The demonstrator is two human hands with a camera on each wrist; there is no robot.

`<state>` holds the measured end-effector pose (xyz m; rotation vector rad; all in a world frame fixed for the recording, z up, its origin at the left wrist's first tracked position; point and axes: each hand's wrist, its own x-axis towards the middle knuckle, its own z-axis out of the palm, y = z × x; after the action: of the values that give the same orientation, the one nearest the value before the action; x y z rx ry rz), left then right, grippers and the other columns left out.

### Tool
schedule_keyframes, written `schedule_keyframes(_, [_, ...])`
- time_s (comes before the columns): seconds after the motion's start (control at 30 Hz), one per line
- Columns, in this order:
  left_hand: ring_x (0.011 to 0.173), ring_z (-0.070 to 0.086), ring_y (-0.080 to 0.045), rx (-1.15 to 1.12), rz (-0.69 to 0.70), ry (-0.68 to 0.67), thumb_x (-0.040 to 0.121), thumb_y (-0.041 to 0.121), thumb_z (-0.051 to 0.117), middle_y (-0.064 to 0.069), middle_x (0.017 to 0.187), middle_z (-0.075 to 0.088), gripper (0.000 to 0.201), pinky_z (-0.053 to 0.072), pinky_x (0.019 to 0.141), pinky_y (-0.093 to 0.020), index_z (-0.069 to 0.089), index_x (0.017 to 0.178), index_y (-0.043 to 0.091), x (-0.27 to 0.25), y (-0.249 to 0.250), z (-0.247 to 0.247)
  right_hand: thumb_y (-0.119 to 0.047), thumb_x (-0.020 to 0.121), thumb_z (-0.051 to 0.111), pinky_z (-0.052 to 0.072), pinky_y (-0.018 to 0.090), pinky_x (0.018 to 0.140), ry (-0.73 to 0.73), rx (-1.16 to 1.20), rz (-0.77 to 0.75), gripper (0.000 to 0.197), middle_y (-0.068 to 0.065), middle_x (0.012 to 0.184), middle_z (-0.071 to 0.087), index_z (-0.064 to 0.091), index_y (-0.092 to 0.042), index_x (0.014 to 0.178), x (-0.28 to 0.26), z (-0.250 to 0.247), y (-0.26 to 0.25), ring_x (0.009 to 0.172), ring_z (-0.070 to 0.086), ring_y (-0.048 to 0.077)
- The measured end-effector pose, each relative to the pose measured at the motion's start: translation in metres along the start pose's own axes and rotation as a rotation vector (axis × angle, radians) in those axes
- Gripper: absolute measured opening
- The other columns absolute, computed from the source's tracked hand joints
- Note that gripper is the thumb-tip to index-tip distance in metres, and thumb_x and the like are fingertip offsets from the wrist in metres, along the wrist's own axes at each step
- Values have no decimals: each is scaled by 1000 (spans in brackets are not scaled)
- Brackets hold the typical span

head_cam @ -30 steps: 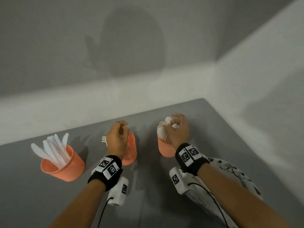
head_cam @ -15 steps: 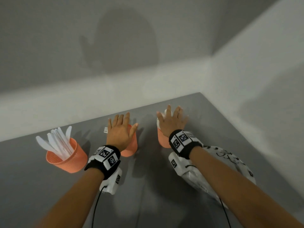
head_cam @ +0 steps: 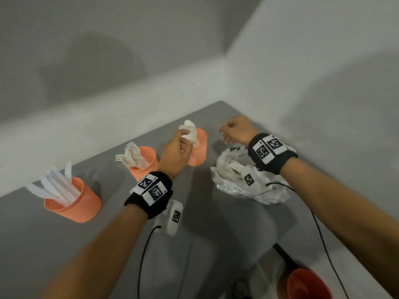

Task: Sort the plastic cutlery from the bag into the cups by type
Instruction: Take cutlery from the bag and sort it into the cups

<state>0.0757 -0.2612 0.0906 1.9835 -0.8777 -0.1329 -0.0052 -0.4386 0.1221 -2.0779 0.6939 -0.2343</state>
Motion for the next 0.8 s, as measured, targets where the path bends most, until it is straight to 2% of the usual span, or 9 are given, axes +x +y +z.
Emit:
schedule_keyframes(0.1, [76,53,-21,-36,-4,-102,90,7,47,-9,86,57,21,43,71,-23,58,108,2,-11,4,29,-7,89,51,50,30,59,-36,-274,74,24,13,68,65,58,-4,66,-27,-13,38,57,62,22])
schedule_keyframes(0.13, [77,53,-19,-59,-10,-134,90,4,48,-6,87,58,19,42,69,-20,59,105,2,-13,7,38,-5,88,50,48,31,61,-43,-368,105,24,16,67,62,57,-2,65,-33,-15,51,60,58,26])
schedule_keyframes(0.2, [81,53,-17,-63,-24,-189,88,1,49,-4,92,60,19,42,76,-23,63,101,4,-15,7,54,-5,85,49,42,29,63,-69,-497,177,25,9,61,49,51,-8,61,-47,-17,70,58,46,21])
schedule_keyframes(0.27, [84,57,-22,-4,-33,-239,85,4,51,-9,100,64,20,47,83,-31,66,97,6,-14,8,69,-17,84,60,47,30,75,-132,-588,223,10,7,78,58,61,-7,81,-56,-19,83,75,55,21])
schedule_keyframes(0.33, [86,60,-34,70,-65,-278,84,9,53,-17,104,63,19,49,87,-39,68,95,10,-11,8,83,-30,80,67,47,32,90,-197,-694,220,40,9,110,63,60,-8,113,-63,-20,93,104,58,25])
schedule_keyframes(0.4, [91,58,-43,126,-122,-299,85,13,55,-23,104,61,20,46,88,-41,68,100,11,-10,9,96,-32,80,68,41,31,97,-263,-727,180,52,7,124,58,52,-13,126,-68,-16,100,117,53,25])
schedule_keyframes(0.57, [123,45,-31,234,-294,-352,88,21,56,-16,132,49,45,35,104,-34,49,131,11,-18,18,118,-46,69,71,38,33,102,-301,-805,56,72,4,128,57,46,-18,130,-57,2,126,118,52,23])
schedule_keyframes(0.67, [124,46,-31,235,-331,-355,84,12,58,-17,135,48,55,38,104,-35,41,136,12,-27,18,124,-54,65,71,41,35,101,-248,-875,-10,75,2,125,58,47,-21,128,-47,12,131,115,54,22])
schedule_keyframes(0.8, [125,46,-29,232,-322,-326,81,-1,52,-15,134,49,55,35,104,-31,43,135,10,-29,20,119,-63,63,68,42,39,102,-249,-885,-59,71,0,122,58,51,-25,121,-34,14,137,113,54,22])
